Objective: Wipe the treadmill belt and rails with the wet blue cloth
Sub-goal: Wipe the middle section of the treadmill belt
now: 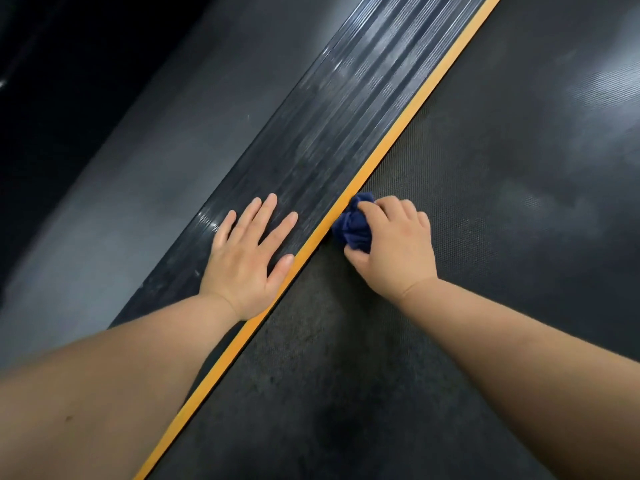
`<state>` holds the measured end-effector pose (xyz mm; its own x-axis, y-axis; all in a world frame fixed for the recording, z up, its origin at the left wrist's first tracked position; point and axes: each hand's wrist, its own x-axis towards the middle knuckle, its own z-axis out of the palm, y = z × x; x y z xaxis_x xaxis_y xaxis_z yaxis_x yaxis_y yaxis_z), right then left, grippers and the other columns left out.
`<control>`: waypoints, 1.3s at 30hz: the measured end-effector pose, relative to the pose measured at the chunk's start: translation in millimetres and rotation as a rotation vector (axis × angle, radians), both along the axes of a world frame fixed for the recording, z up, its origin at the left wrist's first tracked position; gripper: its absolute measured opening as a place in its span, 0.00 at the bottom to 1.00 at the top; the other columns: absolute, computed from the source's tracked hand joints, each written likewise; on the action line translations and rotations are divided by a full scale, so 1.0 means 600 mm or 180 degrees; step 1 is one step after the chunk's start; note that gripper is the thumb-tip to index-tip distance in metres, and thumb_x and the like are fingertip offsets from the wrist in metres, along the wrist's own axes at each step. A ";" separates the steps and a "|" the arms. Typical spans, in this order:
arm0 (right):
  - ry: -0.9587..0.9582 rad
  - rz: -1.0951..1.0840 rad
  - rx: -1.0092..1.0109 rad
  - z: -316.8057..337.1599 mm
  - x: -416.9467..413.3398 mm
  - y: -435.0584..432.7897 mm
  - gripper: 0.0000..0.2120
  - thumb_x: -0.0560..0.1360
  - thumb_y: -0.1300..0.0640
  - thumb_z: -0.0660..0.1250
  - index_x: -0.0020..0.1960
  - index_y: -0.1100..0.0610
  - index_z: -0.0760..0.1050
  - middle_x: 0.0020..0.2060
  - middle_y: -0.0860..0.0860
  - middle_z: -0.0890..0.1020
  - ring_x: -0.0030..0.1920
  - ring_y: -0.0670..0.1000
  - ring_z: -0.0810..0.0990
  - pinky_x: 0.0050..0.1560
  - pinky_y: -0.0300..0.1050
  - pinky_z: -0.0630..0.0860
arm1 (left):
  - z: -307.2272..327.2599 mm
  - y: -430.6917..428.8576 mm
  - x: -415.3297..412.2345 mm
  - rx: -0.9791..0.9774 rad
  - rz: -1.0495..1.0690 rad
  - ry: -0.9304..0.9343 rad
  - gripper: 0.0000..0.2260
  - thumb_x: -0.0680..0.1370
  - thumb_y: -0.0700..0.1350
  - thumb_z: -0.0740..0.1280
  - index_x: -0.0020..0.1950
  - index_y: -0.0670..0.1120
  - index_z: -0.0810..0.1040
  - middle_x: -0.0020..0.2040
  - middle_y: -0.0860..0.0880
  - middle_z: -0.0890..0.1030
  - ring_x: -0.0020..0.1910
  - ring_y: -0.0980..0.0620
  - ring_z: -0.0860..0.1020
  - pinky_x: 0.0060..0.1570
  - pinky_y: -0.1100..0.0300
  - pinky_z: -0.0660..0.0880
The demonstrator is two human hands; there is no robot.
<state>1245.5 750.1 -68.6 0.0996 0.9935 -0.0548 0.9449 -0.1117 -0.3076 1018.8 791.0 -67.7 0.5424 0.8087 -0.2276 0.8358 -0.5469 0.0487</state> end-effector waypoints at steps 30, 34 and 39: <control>0.0105 -0.0195 0.0233 -0.015 -0.132 -0.068 0.18 0.69 0.46 0.69 0.55 0.53 0.77 0.49 0.51 0.75 0.52 0.56 0.72 0.50 0.50 0.65 | -0.024 -0.001 -0.008 0.0310 -0.0054 -0.0514 0.24 0.80 0.57 0.49 0.77 0.57 0.54 0.78 0.49 0.51 0.77 0.50 0.48 0.74 0.47 0.46; -0.0579 -0.0603 0.0066 -0.006 -0.059 -0.033 0.19 0.72 0.44 0.64 0.58 0.53 0.75 0.54 0.52 0.75 0.56 0.57 0.71 0.52 0.51 0.65 | -0.021 0.000 -0.009 0.0345 -0.0074 -0.0504 0.24 0.81 0.57 0.48 0.77 0.57 0.53 0.79 0.49 0.50 0.77 0.50 0.48 0.74 0.47 0.46; -0.0097 -0.1240 -0.0049 -0.004 -0.082 -0.027 0.20 0.72 0.44 0.64 0.60 0.52 0.74 0.55 0.52 0.74 0.57 0.57 0.71 0.54 0.51 0.66 | -0.027 0.000 -0.009 0.0363 -0.0095 -0.0476 0.24 0.80 0.58 0.47 0.77 0.57 0.52 0.79 0.49 0.49 0.77 0.50 0.48 0.74 0.47 0.46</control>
